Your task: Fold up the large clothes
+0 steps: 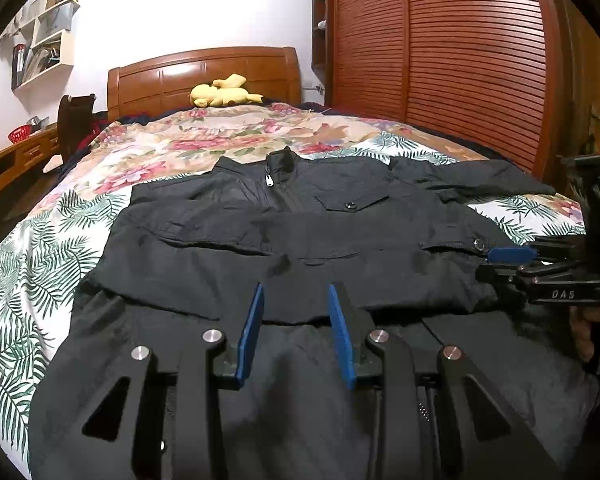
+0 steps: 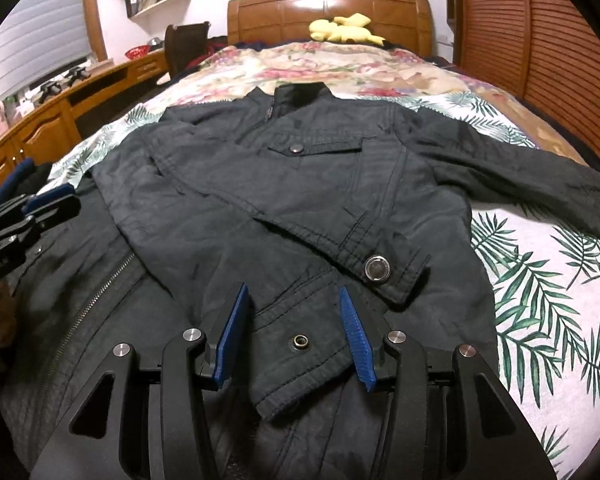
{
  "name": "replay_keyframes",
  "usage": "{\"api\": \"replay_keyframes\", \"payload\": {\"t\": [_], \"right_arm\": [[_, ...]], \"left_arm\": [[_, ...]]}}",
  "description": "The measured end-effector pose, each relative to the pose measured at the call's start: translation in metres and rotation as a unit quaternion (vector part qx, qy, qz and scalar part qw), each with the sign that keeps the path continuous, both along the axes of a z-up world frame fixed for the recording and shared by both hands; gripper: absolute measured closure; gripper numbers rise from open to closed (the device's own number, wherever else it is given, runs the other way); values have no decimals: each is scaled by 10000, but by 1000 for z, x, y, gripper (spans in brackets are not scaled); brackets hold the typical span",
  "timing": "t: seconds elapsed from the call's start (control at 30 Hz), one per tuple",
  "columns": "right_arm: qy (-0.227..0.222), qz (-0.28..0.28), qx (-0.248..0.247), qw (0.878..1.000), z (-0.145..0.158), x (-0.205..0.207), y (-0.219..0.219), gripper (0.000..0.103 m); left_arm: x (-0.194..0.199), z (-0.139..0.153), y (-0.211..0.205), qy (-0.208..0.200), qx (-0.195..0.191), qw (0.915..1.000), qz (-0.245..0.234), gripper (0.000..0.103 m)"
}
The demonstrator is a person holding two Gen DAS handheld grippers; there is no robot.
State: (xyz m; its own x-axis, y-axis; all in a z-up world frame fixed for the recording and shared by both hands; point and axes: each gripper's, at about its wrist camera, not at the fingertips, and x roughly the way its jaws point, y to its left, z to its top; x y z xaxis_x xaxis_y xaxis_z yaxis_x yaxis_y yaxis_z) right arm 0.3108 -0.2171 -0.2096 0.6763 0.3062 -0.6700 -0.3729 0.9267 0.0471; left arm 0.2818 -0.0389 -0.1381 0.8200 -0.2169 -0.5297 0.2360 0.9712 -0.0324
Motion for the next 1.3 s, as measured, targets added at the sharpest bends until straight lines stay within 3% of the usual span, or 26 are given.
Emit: {"api": "replay_keyframes", "payload": {"t": [0.3, 0.4, 0.47, 0.73, 0.97, 1.3], "right_arm": [[-560, -103, 93, 9983, 53, -20, -33, 54], [-747, -226, -40, 9969, 72, -17, -53, 38], [-700, -307, -29, 9971, 79, -9, -71, 37], [-374, -1287, -33, 9910, 69, 20, -147, 37], [-45, -1915, 150, 9814, 56, 57, -208, 37], [430, -2632, 419, 9629, 46, 105, -260, 37]], "left_arm": [[-4, 5, 2, -78, -142, 9997, -175, 71], [-6, 6, 1, -100, -164, 9996, -215, 71], [-7, 8, 0, -106, -163, 9995, -265, 71], [-20, 17, -8, -408, -45, 9983, -405, 71], [-18, 16, -9, -336, -111, 9984, -452, 70], [-15, 13, -8, -248, -151, 9986, -439, 64]]}}
